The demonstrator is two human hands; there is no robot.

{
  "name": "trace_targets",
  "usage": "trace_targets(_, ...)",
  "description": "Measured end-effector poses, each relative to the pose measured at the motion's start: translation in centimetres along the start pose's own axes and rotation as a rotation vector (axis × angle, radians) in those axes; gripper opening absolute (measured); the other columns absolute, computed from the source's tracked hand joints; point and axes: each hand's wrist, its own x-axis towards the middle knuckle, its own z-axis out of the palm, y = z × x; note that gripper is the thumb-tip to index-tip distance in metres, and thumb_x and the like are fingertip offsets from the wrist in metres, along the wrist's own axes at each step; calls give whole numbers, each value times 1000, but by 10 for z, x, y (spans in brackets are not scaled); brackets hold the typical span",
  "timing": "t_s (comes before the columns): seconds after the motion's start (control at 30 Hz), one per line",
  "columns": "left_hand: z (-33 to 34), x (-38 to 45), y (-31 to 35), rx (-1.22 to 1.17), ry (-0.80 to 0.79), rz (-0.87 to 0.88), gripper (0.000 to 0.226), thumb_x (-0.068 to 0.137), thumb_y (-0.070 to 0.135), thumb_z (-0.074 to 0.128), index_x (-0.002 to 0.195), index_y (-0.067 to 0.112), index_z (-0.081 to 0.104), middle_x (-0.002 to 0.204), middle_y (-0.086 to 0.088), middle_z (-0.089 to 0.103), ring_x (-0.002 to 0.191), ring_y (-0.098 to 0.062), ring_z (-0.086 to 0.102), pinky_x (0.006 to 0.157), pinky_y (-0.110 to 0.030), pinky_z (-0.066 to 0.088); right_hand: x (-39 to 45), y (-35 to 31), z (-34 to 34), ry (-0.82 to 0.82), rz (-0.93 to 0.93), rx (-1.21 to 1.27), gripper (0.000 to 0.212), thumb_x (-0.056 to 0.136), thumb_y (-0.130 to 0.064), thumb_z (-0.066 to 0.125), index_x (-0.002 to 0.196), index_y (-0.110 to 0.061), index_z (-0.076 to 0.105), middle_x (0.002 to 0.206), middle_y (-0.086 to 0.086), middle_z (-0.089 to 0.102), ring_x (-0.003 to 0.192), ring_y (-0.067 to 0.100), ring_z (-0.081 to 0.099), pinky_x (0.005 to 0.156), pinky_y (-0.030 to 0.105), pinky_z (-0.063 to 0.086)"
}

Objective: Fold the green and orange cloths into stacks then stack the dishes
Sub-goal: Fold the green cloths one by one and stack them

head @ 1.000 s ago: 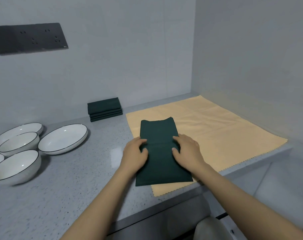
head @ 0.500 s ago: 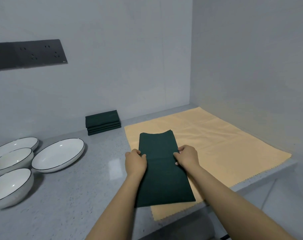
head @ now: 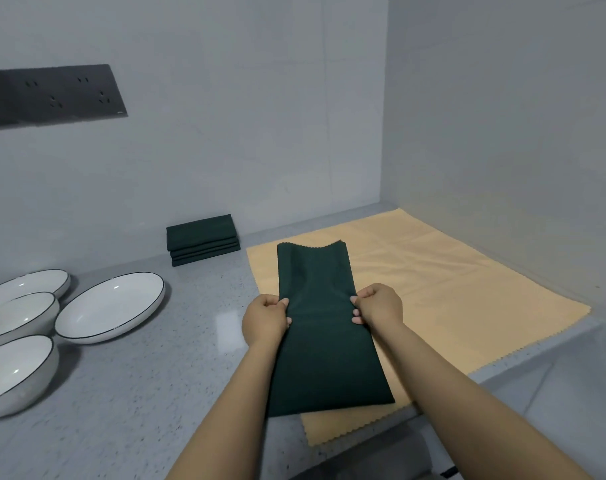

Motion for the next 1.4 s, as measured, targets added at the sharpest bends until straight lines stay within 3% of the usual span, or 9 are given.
trace_targets(0.17,-16,-8,1,-400,-161,-20,11,95,18,55,87,11,57,84,-5,64,69,-16,62,79,-32,54,-5,0,-14,-185,-46,280,4,92,-12,57,90,-10,60,84,7,60,65,18,60,69,27,56)
trace_targets(0.27,-25,-13,5,-521,-218,-47,21,99,22,45,88,10,58,91,-6,62,80,-21,64,83,-35,55,-7,-2,-21,-272,-19,315,30,96,-33,51,105,-9,65,95,6,62,74,19,64,76,30,57)
trace_targets(0.4,-35,-13,5,-526,-274,-74,37,101,31,38,80,8,58,77,-6,66,79,-23,65,77,-31,54,-12,-2,-26,-302,-44,324,38,98,-36,46,95,-4,68,91,7,69,77,20,65,80,30,55)
trace_targets(0.53,-39,-19,1,-455,-269,-49,39,100,27,39,74,13,64,67,-1,69,76,-22,62,78,-34,52,-20,3,-27,-255,-137,254,31,92,-27,58,66,-12,67,63,-4,65,66,16,59,70,25,48)
trace_targets(0.7,-45,-24,-9,-136,-301,113,27,94,28,48,84,16,71,96,0,69,96,-18,62,87,-34,48,-28,8,-28,-300,-274,37,9,84,-13,66,78,-12,73,89,-1,72,89,14,65,82,27,49)
trace_targets(0.93,-38,-29,-15,133,-321,364,19,93,15,50,89,19,69,104,4,63,96,-7,58,74,-12,42,-31,10,-23,-237,-394,-199,13,82,-5,66,92,-12,70,75,-14,57,74,4,52,60,6,36)
trace_targets(1.13,-44,-32,-6,430,-162,581,24,93,17,49,113,18,63,123,4,48,125,-14,36,101,-21,26,-38,1,-24,-122,-659,-694,22,90,-25,58,109,-24,67,113,-5,54,111,17,43,87,24,35)
trace_targets(1.27,-36,-48,11,818,-282,720,46,100,19,32,145,10,36,156,-6,23,145,-19,15,117,-29,7,-56,-8,-11,-178,-792,-923,41,99,-27,39,138,-19,45,149,2,36,137,21,28,110,28,20)
trace_targets(1.4,-22,-59,-2,1018,-420,665,54,103,23,19,152,6,5,160,-10,-2,147,-20,-4,119,-34,-5,-69,4,6,-321,-756,-1083,50,103,-26,25,150,-12,18,158,7,12,146,20,9,118,32,7)
